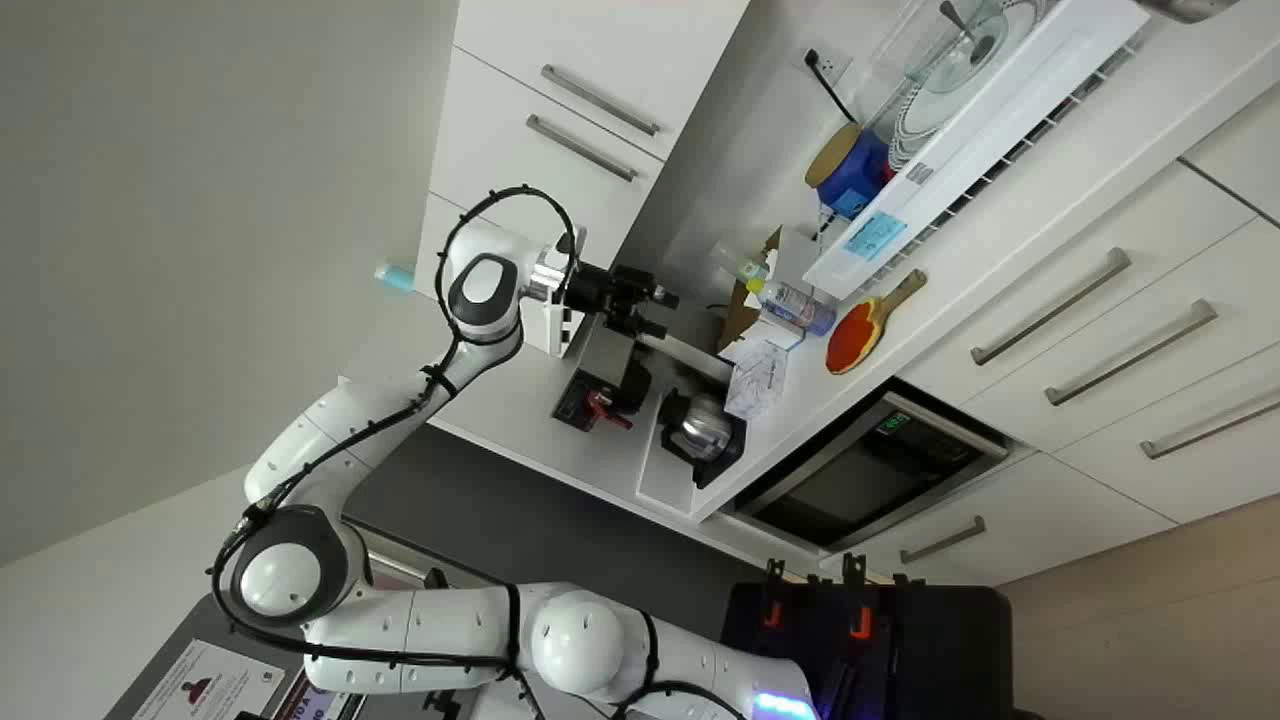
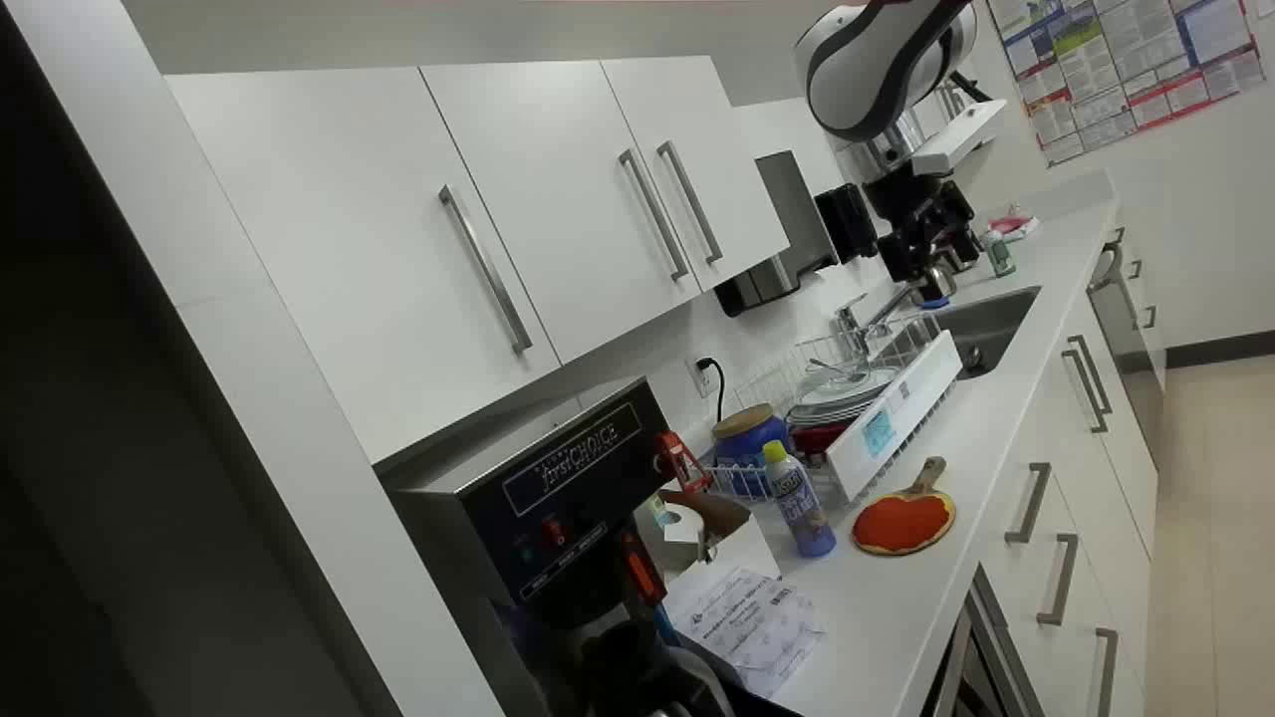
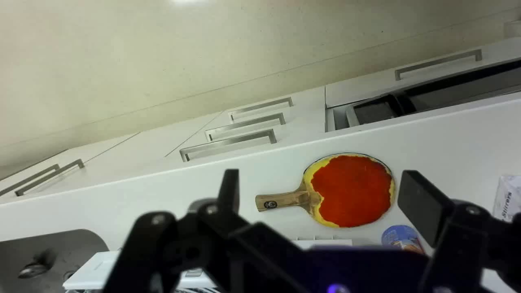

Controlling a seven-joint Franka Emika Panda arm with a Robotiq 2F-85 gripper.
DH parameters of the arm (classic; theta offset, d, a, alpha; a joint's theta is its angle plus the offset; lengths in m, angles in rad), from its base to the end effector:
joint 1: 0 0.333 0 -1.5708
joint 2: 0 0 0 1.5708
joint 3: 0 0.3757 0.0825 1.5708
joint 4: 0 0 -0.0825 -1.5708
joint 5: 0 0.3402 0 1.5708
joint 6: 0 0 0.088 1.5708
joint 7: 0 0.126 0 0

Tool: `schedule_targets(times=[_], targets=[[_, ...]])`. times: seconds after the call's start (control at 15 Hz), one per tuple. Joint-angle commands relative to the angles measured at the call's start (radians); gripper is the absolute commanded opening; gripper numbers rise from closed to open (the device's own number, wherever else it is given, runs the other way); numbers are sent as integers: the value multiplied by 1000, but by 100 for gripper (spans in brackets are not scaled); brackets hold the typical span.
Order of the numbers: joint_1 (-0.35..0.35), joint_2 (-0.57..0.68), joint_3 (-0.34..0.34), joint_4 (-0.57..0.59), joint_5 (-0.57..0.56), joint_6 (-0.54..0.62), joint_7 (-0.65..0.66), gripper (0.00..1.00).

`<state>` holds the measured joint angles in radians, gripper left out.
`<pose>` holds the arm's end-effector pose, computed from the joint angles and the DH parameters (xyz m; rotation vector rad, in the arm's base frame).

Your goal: Open the topmost drawer

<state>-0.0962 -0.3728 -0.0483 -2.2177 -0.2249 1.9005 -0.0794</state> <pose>0.3781 -0.0786 0.5810 2.9391 0.0071 0.0494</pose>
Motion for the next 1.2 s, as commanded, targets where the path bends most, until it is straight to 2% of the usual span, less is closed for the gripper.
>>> schedule_targets(times=[0.0,0.4,0.73,1.0,1.13], targets=[[9,0,-7,2,-3,-2,2,100],[7,6,-15,8,7,4,-1,100],[-31,67,-157,47,175,57,-58,100],[-66,167,-299,95,361,97,-186,100],[-87,231,-346,121,456,117,-245,100]])
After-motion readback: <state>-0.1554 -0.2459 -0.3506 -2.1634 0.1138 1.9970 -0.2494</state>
